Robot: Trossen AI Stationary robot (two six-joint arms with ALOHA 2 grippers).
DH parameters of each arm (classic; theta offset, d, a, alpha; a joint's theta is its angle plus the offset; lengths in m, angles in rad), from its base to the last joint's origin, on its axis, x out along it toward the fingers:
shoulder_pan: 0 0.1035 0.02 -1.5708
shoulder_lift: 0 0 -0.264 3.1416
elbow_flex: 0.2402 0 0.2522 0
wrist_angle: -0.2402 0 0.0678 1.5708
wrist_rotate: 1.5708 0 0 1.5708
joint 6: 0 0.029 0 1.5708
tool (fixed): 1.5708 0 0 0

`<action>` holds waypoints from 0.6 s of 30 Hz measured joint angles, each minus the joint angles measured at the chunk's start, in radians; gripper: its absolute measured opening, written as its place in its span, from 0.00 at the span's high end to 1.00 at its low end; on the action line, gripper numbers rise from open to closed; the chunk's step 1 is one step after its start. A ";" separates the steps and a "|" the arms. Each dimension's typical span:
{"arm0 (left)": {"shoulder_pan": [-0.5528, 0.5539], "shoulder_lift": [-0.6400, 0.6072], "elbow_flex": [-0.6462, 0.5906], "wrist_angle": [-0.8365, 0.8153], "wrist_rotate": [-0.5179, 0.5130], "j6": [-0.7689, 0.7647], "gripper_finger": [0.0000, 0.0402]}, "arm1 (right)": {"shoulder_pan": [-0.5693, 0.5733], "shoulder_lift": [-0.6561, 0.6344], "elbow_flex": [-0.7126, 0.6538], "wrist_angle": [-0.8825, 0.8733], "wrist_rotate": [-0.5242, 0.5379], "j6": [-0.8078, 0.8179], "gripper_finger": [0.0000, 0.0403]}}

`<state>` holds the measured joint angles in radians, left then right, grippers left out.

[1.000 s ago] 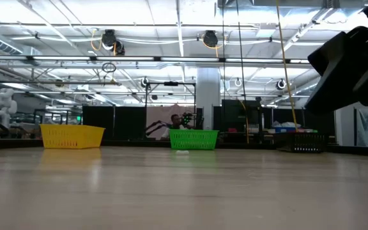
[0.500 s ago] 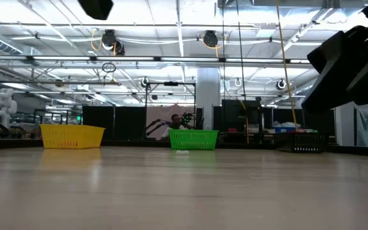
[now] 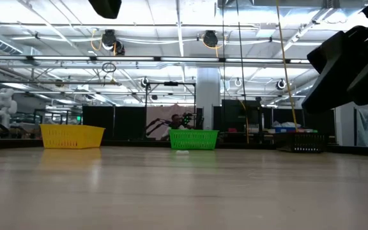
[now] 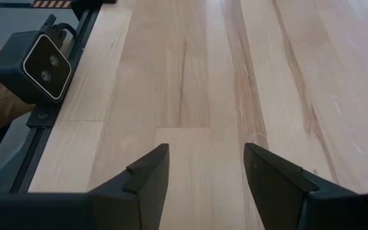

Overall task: Sort Halloween decoration
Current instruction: Put the white bone toy into the black bin

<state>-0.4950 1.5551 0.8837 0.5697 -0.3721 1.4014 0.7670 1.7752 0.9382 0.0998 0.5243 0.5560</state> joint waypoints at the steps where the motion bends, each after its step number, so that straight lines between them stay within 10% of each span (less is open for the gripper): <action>1: 0.000 0.000 0.000 0.000 0.000 0.000 0.72 | 0.000 0.000 0.000 0.000 0.000 0.000 0.53; 12: 0.000 0.000 0.000 -0.002 0.000 -0.020 0.72 | 0.000 0.000 0.000 0.000 0.000 0.000 0.53; 18: 0.004 0.000 0.000 -0.003 0.000 -0.270 0.72 | 0.000 0.000 0.000 0.000 0.000 0.000 0.53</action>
<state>-0.4912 1.5551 0.8837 0.5671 -0.3721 1.1314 0.7670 1.7752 0.9382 0.0998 0.5240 0.5560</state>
